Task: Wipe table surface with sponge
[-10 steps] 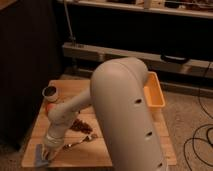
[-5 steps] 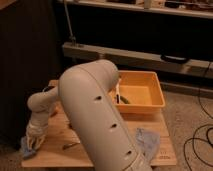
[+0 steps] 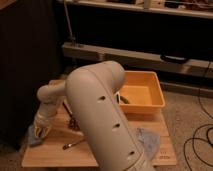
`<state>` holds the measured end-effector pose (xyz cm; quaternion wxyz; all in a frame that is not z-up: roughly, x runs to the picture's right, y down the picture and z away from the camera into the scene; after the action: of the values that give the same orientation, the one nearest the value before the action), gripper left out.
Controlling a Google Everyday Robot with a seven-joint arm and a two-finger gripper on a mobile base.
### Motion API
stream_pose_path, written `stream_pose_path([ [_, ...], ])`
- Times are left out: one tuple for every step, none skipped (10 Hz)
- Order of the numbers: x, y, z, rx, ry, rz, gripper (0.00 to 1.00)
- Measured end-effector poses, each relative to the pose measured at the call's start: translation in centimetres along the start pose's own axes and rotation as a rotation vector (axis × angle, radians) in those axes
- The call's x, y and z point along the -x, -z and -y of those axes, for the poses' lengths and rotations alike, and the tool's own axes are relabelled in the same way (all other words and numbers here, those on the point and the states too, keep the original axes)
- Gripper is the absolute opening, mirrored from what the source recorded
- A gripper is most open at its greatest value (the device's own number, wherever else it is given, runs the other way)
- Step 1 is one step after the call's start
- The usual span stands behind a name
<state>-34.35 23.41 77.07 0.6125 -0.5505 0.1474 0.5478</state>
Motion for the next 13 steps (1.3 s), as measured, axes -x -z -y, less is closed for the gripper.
stream_pose_path([
  [-0.7, 1.0, 1.8, 0.012, -0.027, 0.024, 0.00],
  [-1.5, 1.8, 3.2, 0.021, -0.049, 0.041, 0.00],
  [-2.6, 2.7, 5.1, 0.033, -0.080, 0.065, 0.00],
  [-3.6, 3.7, 7.1, 0.049, -0.120, 0.095, 0.00],
  [-4.7, 4.4, 8.8, 0.063, -0.160, 0.118, 0.00],
  [-5.6, 4.7, 10.1, 0.074, -0.194, 0.133, 0.00],
  [-6.5, 4.7, 10.8, 0.077, -0.215, 0.134, 0.00],
  [-7.3, 4.4, 10.8, 0.077, -0.223, 0.130, 0.00],
  [-8.2, 3.7, 10.3, 0.071, -0.220, 0.118, 0.00],
  [-9.0, 2.5, 8.9, 0.057, -0.207, 0.096, 0.00],
  [-9.6, 1.6, 7.8, 0.045, -0.193, 0.077, 0.00],
  [-10.2, 0.6, 6.7, 0.030, -0.175, 0.052, 0.00],
  [-10.6, -0.1, 6.0, 0.019, -0.162, 0.032, 0.00],
])
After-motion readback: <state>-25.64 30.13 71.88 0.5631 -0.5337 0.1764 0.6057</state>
